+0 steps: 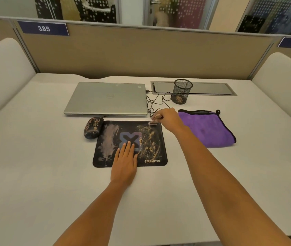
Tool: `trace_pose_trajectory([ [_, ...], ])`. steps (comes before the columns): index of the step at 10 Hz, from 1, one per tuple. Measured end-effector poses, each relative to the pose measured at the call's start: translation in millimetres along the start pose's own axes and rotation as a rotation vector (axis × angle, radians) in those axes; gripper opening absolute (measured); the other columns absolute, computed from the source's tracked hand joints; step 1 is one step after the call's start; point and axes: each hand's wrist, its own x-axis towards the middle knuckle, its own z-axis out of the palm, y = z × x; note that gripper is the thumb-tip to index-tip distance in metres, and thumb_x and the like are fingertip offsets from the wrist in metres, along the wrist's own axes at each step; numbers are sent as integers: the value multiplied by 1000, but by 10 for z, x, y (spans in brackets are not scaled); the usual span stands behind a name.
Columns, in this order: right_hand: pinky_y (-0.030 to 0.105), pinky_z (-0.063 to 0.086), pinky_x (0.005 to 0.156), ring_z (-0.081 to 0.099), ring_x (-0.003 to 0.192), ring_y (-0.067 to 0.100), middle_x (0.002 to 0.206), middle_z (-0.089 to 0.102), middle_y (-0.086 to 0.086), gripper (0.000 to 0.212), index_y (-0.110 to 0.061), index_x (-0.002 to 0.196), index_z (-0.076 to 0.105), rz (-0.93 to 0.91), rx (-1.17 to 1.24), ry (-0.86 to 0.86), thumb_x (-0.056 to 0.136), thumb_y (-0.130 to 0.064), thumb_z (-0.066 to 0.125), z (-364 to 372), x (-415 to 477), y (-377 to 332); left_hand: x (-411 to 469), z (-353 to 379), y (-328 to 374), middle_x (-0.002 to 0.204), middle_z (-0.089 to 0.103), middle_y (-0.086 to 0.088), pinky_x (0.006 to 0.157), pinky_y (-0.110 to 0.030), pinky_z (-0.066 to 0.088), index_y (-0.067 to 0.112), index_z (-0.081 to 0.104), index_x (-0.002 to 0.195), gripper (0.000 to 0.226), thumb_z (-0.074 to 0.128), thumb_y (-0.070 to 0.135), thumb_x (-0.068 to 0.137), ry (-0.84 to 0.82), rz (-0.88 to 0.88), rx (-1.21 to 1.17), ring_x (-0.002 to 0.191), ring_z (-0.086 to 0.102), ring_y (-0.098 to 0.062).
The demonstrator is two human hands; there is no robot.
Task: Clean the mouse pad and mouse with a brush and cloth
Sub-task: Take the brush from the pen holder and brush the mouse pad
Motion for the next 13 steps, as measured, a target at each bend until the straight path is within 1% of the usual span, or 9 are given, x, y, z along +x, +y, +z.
trace_pose_trajectory([
  [1, 17, 42, 72, 64, 98, 20, 107, 71, 11, 23, -8, 102, 74, -24, -50, -70, 84, 1, 61, -133, 31, -28, -5, 0, 5, 156, 6, -1, 113, -27, -10, 16, 7, 147, 83, -19, 50, 76, -2, -3, -7, 144, -3, -15],
  [2, 24, 44, 80, 64, 99, 25, 105, 71, 12, 23, -7, 99, 74, -7, 9, 44, 83, 2, 61, -208, 111, -51, -6, 6, 9, 156, 7, -2, 113, -27, -9, 15, 8, 146, 82, -18, 50, 76, 6, -1, -17, 144, -2, -16],
  [3, 21, 42, 76, 65, 98, 25, 103, 72, 13, 24, -8, 98, 74, 34, 32, 101, 85, 2, 57, -103, 118, -33, -2, 14, 8, 156, 7, -2, 112, -27, -10, 15, 8, 146, 82, -17, 50, 77, 10, 1, -16, 144, -2, -15],
  [5, 21, 42, 71, 65, 99, 25, 105, 71, 13, 25, -6, 99, 74, 43, -38, -48, 82, 4, 59, -65, 130, -21, -5, 16, 4, 156, 7, -1, 113, -27, -10, 15, 7, 147, 81, -17, 49, 77, 16, 3, -5, 144, -2, -15],
  [7, 23, 43, 78, 65, 100, 27, 106, 71, 14, 23, -7, 100, 74, 76, 12, 111, 86, -1, 57, -5, 172, -65, 1, 27, -1, 156, 8, -2, 112, -27, -10, 15, 8, 147, 80, -16, 49, 78, 24, 5, -10, 144, -1, -16],
  [8, 20, 42, 78, 65, 100, 26, 106, 71, 14, 22, -7, 100, 74, 60, 13, 68, 86, 0, 57, 66, 169, -78, -2, 31, -8, 156, 9, -2, 112, -28, -9, 15, 10, 146, 80, -15, 49, 79, 25, 6, -18, 144, 0, -16],
  [9, 21, 43, 78, 63, 103, 25, 108, 70, 12, 23, -8, 100, 74, 34, -33, -76, 83, 1, 60, -46, 204, -153, 2, 25, -9, 156, 8, -1, 113, -28, -9, 16, 9, 147, 81, -16, 49, 78, 25, 7, -21, 144, -1, -15],
  [11, 20, 39, 78, 62, 103, 25, 108, 70, 13, 24, -6, 101, 73, 63, 44, 88, 85, 0, 58, -58, 226, -220, 3, 30, -6, 156, 10, -1, 113, -28, -8, 16, 10, 146, 79, -15, 49, 79, 34, 6, -24, 144, 0, -15],
  [13, 23, 43, 81, 61, 104, 27, 110, 68, 14, 21, -9, 99, 74, 6, -72, -118, 83, -1, 62, 15, 268, -244, 9, 52, -10, 154, 17, -3, 113, -31, -4, 14, 17, 145, 76, -8, 48, 83, 61, 8, -39, 143, 7, -17],
])
